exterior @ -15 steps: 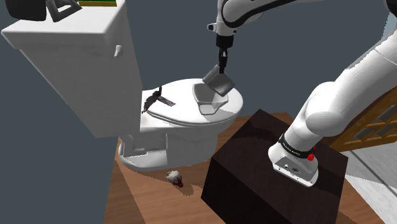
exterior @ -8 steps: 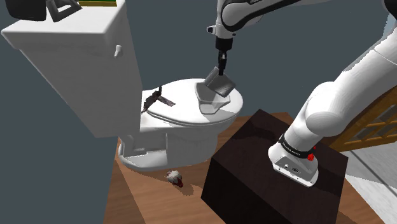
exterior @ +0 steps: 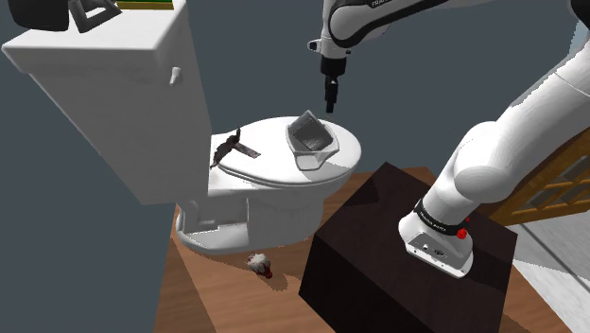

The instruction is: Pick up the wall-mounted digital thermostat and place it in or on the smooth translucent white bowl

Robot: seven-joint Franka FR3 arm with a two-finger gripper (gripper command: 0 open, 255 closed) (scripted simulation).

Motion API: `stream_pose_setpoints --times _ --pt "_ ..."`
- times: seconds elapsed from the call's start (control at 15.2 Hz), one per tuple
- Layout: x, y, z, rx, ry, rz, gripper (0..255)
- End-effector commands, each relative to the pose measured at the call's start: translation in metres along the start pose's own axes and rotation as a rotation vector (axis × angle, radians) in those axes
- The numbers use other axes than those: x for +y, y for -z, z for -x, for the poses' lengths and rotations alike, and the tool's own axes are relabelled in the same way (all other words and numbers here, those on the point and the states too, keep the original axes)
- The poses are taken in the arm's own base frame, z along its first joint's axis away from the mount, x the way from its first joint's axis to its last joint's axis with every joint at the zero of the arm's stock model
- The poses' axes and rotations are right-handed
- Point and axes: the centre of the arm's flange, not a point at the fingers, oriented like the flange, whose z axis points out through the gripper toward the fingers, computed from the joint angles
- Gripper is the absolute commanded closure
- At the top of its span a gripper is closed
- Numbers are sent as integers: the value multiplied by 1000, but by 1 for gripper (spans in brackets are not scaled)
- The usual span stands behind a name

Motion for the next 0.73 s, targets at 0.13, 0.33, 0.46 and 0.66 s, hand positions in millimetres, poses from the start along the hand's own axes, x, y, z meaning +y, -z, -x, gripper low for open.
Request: stream_pose_setpoints --times 0.13,0.33,0.46,0.66 --pt "0 40 0 0 0 0 0" --pt "0 50 0 0 0 0 0" --pt "0 50 0 0 0 0 0" --pt "0 50 0 0 0 0 0"
